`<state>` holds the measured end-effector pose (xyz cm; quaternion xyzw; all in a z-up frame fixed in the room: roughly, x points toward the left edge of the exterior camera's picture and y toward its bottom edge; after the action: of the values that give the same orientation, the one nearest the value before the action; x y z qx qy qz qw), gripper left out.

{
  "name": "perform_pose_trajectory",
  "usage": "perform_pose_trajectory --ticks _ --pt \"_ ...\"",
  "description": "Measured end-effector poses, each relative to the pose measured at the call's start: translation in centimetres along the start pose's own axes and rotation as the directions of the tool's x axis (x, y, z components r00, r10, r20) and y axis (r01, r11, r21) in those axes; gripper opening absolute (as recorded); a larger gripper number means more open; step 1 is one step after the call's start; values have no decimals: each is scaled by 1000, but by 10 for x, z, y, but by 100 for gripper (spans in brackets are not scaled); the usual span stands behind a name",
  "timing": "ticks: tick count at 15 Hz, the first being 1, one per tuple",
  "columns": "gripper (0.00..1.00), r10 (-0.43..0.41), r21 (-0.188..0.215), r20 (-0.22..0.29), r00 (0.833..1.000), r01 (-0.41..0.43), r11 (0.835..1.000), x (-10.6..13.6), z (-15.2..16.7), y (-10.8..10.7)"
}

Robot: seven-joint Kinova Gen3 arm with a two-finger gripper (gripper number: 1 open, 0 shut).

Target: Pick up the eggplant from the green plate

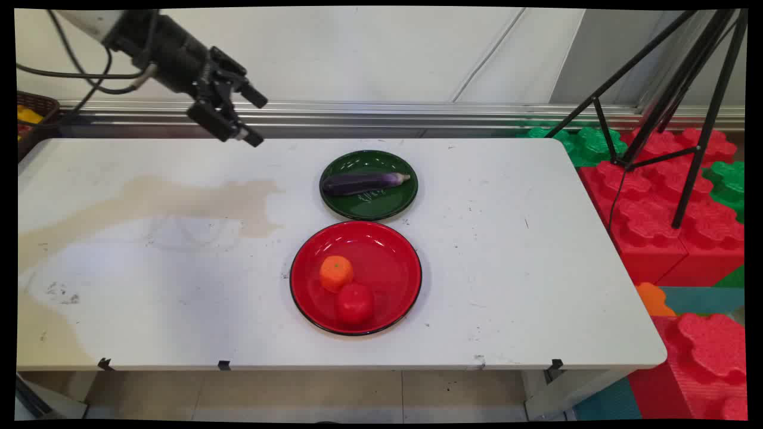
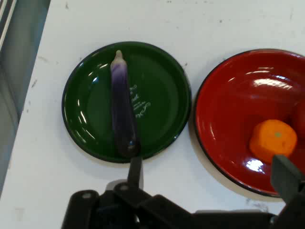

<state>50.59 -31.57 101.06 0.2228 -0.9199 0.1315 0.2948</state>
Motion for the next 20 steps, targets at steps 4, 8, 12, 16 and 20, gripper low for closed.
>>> perform_pose_trajectory --ticks 4,8,12,16,20 --pt "100 19 12 6 1000 -19 1000 10 24 -12" --pt "100 35 18 20 999 -36 999 20 55 -23" --pt "100 47 23 45 998 -48 999 32 95 -35" --pt "100 56 31 97 994 -59 998 40 142 -53" --pt "100 61 32 130 990 -66 997 42 169 -65"
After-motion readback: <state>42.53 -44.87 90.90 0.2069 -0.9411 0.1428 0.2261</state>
